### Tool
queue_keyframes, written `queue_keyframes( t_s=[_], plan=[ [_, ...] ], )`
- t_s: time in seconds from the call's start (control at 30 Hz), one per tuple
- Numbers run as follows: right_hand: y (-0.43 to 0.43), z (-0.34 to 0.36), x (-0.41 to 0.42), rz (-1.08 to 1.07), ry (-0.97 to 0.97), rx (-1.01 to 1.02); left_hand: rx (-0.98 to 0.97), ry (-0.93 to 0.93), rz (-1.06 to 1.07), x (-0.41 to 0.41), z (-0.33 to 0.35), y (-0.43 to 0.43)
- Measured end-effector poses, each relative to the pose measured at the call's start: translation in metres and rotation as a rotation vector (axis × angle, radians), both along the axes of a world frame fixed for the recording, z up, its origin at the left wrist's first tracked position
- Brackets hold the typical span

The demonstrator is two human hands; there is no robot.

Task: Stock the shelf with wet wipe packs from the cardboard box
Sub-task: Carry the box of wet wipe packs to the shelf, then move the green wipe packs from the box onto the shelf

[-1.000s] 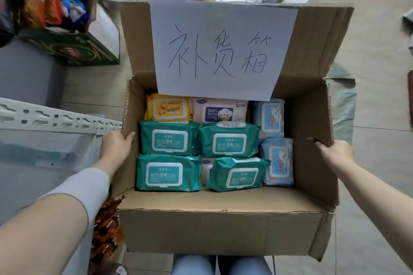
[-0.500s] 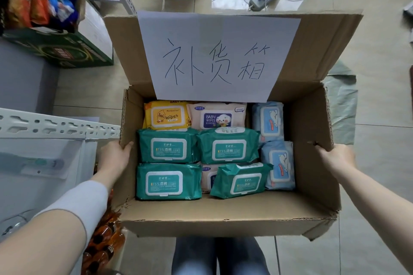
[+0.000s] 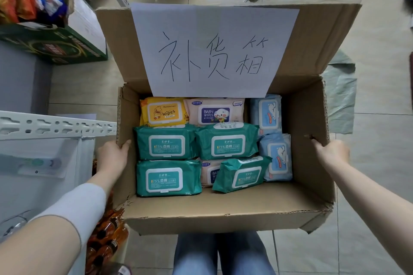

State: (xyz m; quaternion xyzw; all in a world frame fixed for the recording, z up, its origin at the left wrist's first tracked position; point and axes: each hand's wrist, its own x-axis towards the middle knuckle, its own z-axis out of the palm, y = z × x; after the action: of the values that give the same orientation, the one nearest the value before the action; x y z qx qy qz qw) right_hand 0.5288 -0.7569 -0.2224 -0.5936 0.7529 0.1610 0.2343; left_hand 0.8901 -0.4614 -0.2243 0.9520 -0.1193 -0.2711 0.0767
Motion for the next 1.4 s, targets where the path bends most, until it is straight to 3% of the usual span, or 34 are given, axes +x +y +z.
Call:
queue_keyframes(
  t_s=[0.67,0.83,0.93,1.03,1.1,1.17,1.27,1.4],
  plan=[
    [0.034,-0.010,0.027,-0.040,-0.009,-0.011,0.035,-0.023,0.024,0.039,-0.007,0.027],
    [0.037,-0.006,0.031,-0.102,-0.038,0.003,0.066,0.073,0.084,0.038,-0.005,0.025],
    [0.046,0.004,0.033,-0.109,-0.078,-0.041,-0.024,0.163,0.168,0.031,0.003,0.026],
    [0.075,0.022,0.030,0.232,-0.074,-0.294,-0.173,0.034,0.211,0.004,0.024,0.019],
    [0.102,0.026,0.029,0.580,-0.141,-0.328,-0.235,-0.100,0.044,-0.026,0.039,0.006],
    [0.122,0.019,0.029,0.779,-0.182,-0.131,-0.245,-0.088,-0.224,-0.054,0.041,-0.016],
    [0.122,-0.012,0.040,0.861,-0.123,0.189,-0.181,-0.028,-0.582,-0.069,0.016,-0.059],
    [0.112,-0.064,0.058,1.031,-0.040,0.280,-0.006,-0.023,-0.754,-0.062,-0.030,-0.097]
  ],
)
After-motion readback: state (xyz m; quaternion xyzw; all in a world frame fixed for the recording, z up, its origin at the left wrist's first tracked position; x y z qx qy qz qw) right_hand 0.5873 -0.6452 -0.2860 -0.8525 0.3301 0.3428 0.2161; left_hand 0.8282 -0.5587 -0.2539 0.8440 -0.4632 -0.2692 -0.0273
